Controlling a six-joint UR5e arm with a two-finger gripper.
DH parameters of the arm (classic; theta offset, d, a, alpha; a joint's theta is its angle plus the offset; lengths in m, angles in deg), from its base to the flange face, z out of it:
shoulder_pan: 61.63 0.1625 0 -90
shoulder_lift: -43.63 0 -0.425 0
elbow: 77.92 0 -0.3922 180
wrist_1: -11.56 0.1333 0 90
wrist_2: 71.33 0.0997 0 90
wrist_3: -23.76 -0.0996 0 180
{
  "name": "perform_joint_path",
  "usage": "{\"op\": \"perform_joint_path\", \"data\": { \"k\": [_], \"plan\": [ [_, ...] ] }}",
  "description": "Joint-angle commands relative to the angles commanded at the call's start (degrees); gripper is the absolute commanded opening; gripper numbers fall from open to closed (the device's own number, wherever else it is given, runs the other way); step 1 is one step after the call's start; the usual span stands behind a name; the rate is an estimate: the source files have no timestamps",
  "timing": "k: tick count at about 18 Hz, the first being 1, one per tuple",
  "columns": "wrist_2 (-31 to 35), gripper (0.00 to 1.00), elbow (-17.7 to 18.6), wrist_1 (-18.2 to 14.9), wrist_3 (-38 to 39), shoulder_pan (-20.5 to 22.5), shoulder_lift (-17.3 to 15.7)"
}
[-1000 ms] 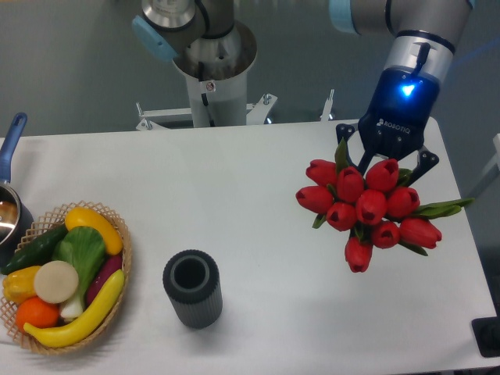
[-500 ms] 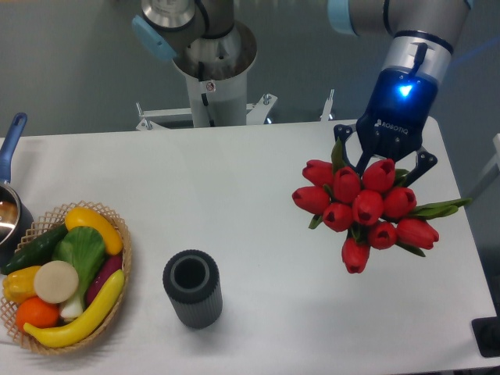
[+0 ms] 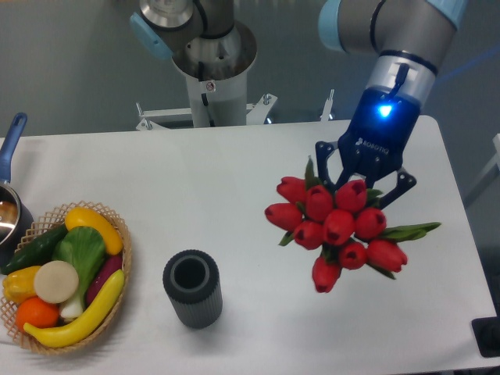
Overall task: Insert the flowers into the vase
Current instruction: 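Carry the tulip bunch toward the black vase, stems down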
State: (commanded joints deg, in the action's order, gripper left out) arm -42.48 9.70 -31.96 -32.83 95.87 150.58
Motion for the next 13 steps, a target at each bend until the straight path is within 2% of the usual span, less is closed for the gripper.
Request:
{"op": "perform_joint_path", "data": {
  "k": [2,5,9,11,13],
  "plan": [
    [-2.5,0.32,-0.1,1.8,0.0,-0.9,0.6],
    [-4.8,0.32,0.0,2.0,-0.1,-2.3,0.8],
    [-15.7,0.32,0.7,2.0,-0.6,-2.7,0.9],
    [-19.1,0.32,2.1,2.1,-1.5,-4.1,0.9],
    [-20.8,0.32,4.1,2.0,-6.7,-5.5,0.9]
  ]
}}
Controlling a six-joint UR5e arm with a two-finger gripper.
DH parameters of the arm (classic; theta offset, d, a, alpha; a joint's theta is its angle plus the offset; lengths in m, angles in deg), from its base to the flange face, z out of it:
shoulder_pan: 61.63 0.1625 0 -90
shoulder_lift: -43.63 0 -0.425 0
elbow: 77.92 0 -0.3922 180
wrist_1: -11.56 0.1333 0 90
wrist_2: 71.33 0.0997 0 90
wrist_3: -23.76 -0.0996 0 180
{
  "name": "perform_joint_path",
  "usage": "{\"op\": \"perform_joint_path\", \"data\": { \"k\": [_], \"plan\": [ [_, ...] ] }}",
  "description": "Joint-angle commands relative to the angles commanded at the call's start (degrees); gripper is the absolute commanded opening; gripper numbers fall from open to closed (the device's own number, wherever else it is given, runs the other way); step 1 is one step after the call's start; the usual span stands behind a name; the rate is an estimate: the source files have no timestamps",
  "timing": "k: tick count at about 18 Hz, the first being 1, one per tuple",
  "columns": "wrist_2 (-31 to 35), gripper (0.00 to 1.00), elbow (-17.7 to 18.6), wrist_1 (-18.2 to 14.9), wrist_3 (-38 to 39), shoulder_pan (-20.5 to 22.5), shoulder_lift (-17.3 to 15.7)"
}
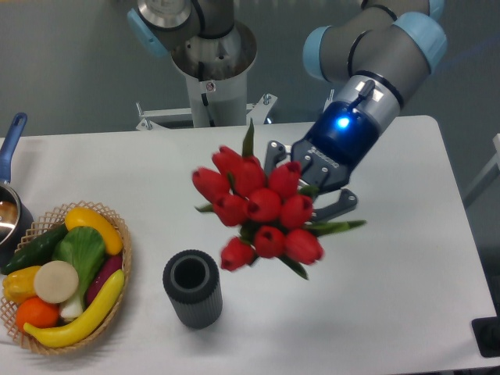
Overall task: Insert the flowers into the vase
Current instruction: 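Carry the tulip bunch toward the black vase, stems down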
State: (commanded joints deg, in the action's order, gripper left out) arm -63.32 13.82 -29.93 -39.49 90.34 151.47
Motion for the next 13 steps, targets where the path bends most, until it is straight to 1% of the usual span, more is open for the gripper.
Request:
{"op": "perform_joint_path", "data": {
  "k": [2,4,7,10,13],
  "plan": [
    [-2.5,0.31,3.0,0.0,-3.6,-1.2,-0.1],
    [-4.2,0.31,4.1,0.0,-4.0,-1.4,-0.4],
    [-5.5,0.31,4.8,0.0,-4.3,-1.6,-0.4],
    [-6.5,0.3,4.8,0.0,-6.4,-3.4,0.0],
    [-6.6,0.3,5.3,0.0,-6.6,-3.9,0.1]
  ]
}}
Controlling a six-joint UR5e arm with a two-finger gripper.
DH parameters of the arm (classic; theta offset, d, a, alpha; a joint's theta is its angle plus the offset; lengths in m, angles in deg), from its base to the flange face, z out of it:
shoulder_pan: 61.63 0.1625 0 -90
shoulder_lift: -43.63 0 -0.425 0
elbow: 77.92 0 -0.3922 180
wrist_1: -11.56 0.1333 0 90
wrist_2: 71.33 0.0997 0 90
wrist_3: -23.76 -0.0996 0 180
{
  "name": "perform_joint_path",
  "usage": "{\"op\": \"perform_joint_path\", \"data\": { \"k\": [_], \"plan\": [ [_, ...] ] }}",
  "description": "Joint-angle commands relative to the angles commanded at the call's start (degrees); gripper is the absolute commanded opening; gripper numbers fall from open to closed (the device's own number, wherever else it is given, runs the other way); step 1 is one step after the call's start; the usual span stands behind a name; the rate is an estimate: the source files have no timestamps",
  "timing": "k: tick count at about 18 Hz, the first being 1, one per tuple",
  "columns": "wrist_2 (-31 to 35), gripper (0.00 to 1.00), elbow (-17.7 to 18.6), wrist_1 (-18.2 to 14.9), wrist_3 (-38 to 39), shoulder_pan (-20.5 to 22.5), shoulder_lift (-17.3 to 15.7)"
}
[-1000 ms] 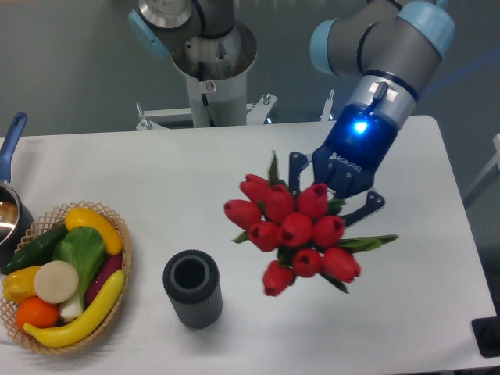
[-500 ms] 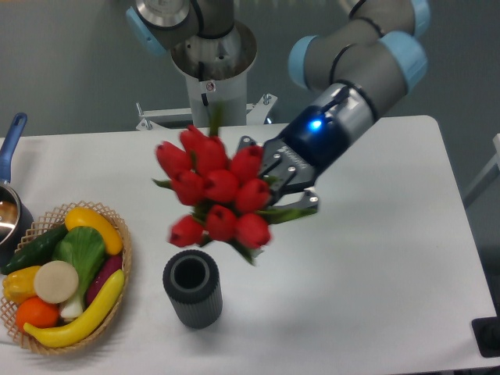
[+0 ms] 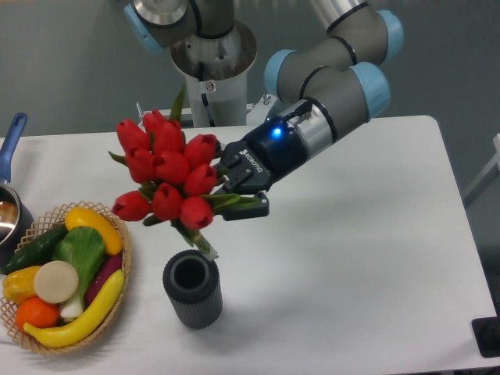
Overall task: Insert the flowers into the vase
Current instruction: 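Carry the tulip bunch toward the black vase, stems down, then lower the tulip stems into the black vase opening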
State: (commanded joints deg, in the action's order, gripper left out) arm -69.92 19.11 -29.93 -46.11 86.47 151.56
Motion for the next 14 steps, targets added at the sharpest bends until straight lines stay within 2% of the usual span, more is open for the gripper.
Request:
{"op": "perform_joint_path", "data": {
  "k": [4,10,14],
  "plan": [
    [-0.2,0.3,-0.1,0.0,-2.3,-2.0,2.5],
    [-0.2,0.31,0.4,0.0,-2.3,-2.0,4.3],
    [0.1,0.31,2.0,0.0,-3.7,-1.4,5.8]
  ]
}}
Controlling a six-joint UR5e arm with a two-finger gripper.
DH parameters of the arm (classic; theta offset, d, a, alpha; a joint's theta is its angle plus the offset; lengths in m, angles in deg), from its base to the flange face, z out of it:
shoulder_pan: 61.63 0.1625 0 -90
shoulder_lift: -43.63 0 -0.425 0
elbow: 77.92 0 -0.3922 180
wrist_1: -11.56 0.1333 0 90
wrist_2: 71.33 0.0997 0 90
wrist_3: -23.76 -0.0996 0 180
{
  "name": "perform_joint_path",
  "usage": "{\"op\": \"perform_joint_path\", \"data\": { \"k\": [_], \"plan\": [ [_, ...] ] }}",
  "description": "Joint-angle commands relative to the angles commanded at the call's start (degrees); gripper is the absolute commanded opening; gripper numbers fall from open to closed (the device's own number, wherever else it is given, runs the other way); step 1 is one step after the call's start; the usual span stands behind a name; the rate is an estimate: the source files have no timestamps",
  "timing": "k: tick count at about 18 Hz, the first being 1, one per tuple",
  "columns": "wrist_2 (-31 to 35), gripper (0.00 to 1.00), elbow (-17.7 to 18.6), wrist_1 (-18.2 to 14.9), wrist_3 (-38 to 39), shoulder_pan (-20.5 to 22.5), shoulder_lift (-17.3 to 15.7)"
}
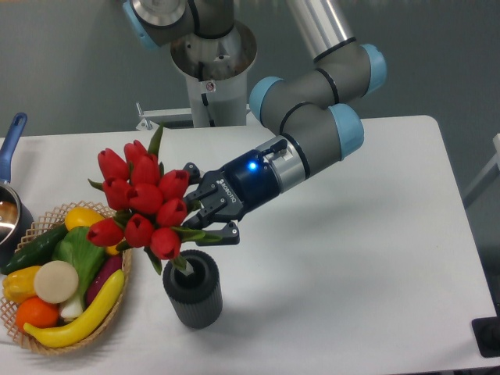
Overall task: Insert the flowers into the vase
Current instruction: 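Lower the tulip stems into the black vase opening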
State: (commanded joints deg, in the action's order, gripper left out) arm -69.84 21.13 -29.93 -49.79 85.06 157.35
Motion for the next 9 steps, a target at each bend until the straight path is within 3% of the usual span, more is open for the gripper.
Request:
{"op": "perform_joint_path", "data": {
  "k": [9],
  "plan": [
    [0.6,0.31,1.2,-0.1,-1.1,1.2,3.1]
  ]
}}
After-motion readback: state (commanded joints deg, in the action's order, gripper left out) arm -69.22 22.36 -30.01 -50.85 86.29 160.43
